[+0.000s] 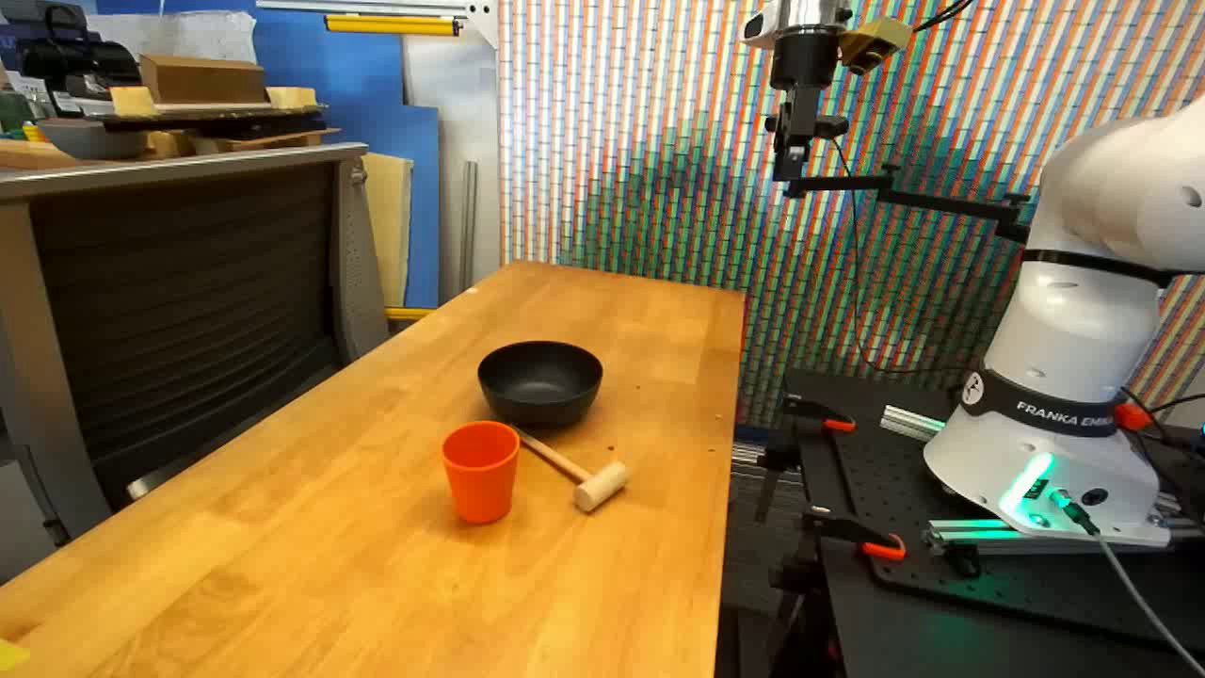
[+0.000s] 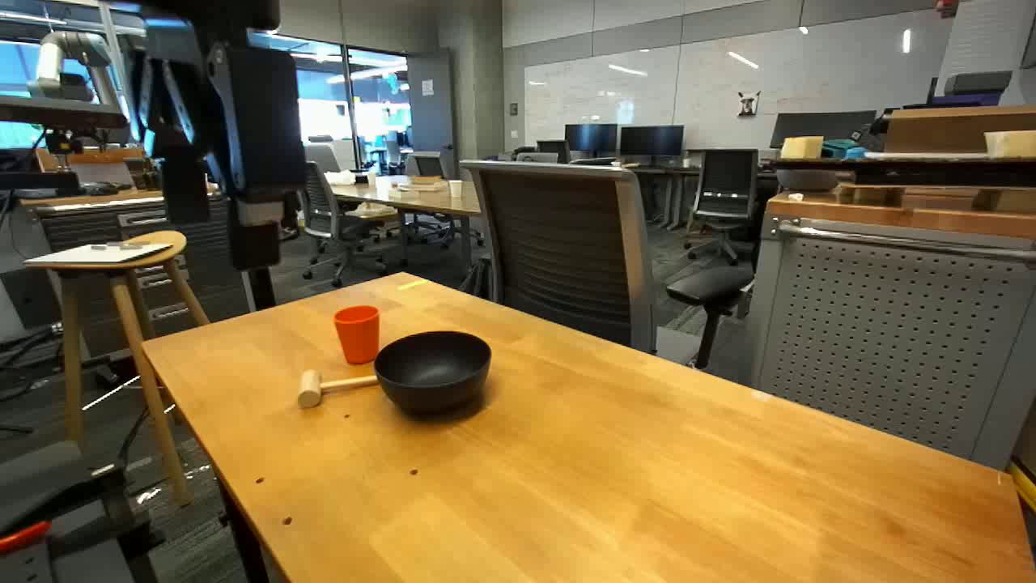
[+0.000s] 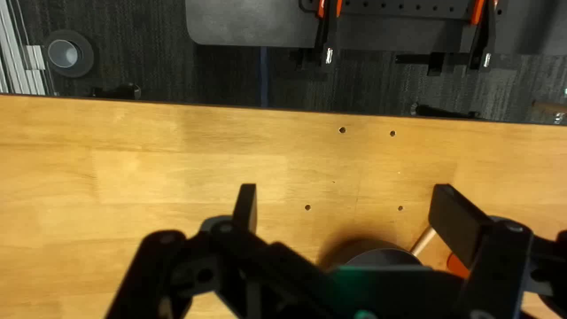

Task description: Put the cup in the bowl

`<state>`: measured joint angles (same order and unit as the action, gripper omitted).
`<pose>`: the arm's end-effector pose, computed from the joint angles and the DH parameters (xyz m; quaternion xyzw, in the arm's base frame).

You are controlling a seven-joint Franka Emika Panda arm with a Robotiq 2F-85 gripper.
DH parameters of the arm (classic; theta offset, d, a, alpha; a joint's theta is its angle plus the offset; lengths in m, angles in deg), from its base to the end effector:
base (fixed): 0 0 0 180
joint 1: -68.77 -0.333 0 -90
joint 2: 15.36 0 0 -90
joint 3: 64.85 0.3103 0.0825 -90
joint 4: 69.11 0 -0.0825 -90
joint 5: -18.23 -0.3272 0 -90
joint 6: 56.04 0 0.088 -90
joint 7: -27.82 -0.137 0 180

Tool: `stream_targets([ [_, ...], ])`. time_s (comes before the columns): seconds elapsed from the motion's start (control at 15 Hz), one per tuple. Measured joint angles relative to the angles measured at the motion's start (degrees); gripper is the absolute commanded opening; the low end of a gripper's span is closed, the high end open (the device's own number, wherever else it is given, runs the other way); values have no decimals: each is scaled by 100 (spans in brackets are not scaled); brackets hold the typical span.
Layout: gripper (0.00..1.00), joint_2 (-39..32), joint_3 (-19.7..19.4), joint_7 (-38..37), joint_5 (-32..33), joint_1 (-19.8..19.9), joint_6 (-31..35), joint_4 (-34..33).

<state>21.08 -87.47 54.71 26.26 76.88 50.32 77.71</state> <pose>0.2508 -0.1699 0.4356 -0.9970 -0.0315 0.0233 0.0666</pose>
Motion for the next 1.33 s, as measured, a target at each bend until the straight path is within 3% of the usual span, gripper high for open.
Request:
stream_targets([
  [0.67,100,-267,76,21,-120,-130,91,-49],
  [1.13,100,-2552,836,60,-493,-1281,465,-1011],
  [1.33,100,-3630,1375,119,-491,-1349,471,-1822],
])
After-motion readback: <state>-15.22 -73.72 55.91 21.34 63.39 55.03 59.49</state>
